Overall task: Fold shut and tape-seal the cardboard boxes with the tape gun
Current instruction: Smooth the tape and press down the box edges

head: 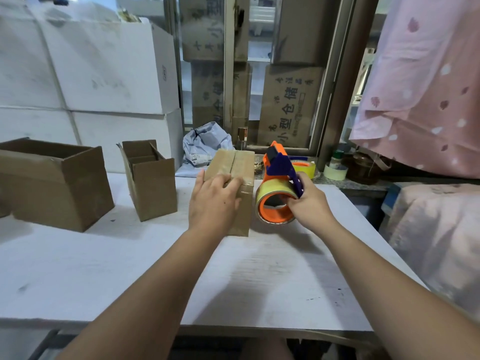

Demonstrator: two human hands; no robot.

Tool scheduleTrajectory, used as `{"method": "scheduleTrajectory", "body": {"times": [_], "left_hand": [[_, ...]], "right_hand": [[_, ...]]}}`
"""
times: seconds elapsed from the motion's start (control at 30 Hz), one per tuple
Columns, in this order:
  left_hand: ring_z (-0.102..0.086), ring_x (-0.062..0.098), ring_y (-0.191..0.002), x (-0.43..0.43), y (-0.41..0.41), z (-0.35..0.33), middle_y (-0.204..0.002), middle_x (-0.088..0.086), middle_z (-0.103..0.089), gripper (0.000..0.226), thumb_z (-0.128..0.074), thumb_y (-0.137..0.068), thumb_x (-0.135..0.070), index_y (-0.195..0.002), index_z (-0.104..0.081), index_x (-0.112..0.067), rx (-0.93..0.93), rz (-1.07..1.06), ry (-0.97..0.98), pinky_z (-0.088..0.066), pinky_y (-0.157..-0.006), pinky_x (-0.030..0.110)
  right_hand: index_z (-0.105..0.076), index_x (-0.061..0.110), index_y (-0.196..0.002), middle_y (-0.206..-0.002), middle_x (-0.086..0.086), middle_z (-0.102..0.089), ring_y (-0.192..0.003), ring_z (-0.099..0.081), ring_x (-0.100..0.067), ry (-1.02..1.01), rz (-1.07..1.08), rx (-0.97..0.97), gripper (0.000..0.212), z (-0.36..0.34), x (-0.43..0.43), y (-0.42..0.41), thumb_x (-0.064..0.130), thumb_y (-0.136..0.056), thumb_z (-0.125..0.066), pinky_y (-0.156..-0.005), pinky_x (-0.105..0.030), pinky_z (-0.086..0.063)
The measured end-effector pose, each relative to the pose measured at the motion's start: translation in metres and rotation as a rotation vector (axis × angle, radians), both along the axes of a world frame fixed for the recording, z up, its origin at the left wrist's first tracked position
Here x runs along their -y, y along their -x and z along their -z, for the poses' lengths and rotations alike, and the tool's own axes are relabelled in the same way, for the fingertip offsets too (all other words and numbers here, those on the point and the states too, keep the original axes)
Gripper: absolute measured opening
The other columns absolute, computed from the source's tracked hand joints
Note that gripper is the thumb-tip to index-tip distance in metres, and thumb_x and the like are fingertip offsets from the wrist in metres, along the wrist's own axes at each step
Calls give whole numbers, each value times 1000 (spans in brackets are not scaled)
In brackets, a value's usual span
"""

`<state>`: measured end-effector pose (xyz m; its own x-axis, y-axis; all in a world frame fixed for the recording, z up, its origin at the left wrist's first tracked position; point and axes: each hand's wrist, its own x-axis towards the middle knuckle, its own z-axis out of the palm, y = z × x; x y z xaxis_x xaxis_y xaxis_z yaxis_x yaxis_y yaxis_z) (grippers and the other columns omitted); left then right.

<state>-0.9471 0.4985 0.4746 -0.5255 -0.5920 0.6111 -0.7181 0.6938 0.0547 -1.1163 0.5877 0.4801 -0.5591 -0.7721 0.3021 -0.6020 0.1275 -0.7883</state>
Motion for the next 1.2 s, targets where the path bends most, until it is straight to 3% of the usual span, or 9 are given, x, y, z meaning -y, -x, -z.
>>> {"method": "scheduleTrajectory", "body": {"times": [0.23, 0.43, 0.57, 0.67, 0.93, 1.1, 1.2], "left_hand": [[-48, 21, -120, -1, 5, 2, -132, 1, -51, 35, -54, -92, -39, -123, -50, -25, 9, -30, 3, -10, -115, 34], [-50, 22, -118, 2, 5, 6, -130, 3, -54, 34, -60, -90, -34, -121, -56, -21, -65, 4, -2, -13, -115, 32], [-46, 20, -121, 4, 4, 6, -134, 1, -51, 34, -57, -91, -35, -123, -53, -24, -67, 14, -21, -13, -115, 31], [-45, 19, -121, 4, 5, 5, -134, 0, -50, 35, -57, -91, -36, -124, -53, -24, -75, 10, -26, -15, -114, 31], [-47, 20, -119, 0, 4, 1, -132, -1, -52, 31, -56, -92, -34, -121, -54, -24, -73, 1, -63, -17, -113, 32], [-49, 20, -117, 0, 5, -3, -130, -1, -53, 28, -55, -92, -34, -119, -53, -24, -52, 1, -72, -17, -114, 33], [-48, 21, -117, 0, 5, -2, -130, 0, -53, 29, -55, -93, -34, -119, -52, -24, -50, -4, -65, -18, -113, 33]], "right_hand": [[-45, 26, -122, -107, 0, -57, -95, -52, -21, -11, -17, -82, 51, 3, -7, 6, 2, -79, -61, -76, -26, -37], [-40, 26, -129, -107, 3, -54, -97, -51, -20, 20, -6, 54, 52, 29, -3, -7, 1, -86, -55, -76, -27, -38], [-43, 20, -123, -110, -4, -55, -98, -51, -25, -46, 61, -190, 48, 44, -9, -1, -5, -82, -50, -75, -31, -39], [-45, 22, -119, -111, -6, -59, -95, -51, -26, -50, 104, -95, 45, 45, -16, 8, -4, -82, -49, -72, -32, -40], [-41, 21, -129, -112, -5, -52, -98, -48, -27, -87, 120, -370, 51, 25, -25, 15, 0, -84, -54, -78, -37, -44], [-41, 28, -133, -110, 4, -53, -95, -49, -18, 38, 131, 112, 60, 20, -32, 25, -6, -86, -52, -74, -30, -40], [-39, 30, -135, -109, 4, -53, -97, -51, -19, 37, 125, 125, 61, 19, -34, 26, -6, -86, -51, -74, -30, -41]]}}
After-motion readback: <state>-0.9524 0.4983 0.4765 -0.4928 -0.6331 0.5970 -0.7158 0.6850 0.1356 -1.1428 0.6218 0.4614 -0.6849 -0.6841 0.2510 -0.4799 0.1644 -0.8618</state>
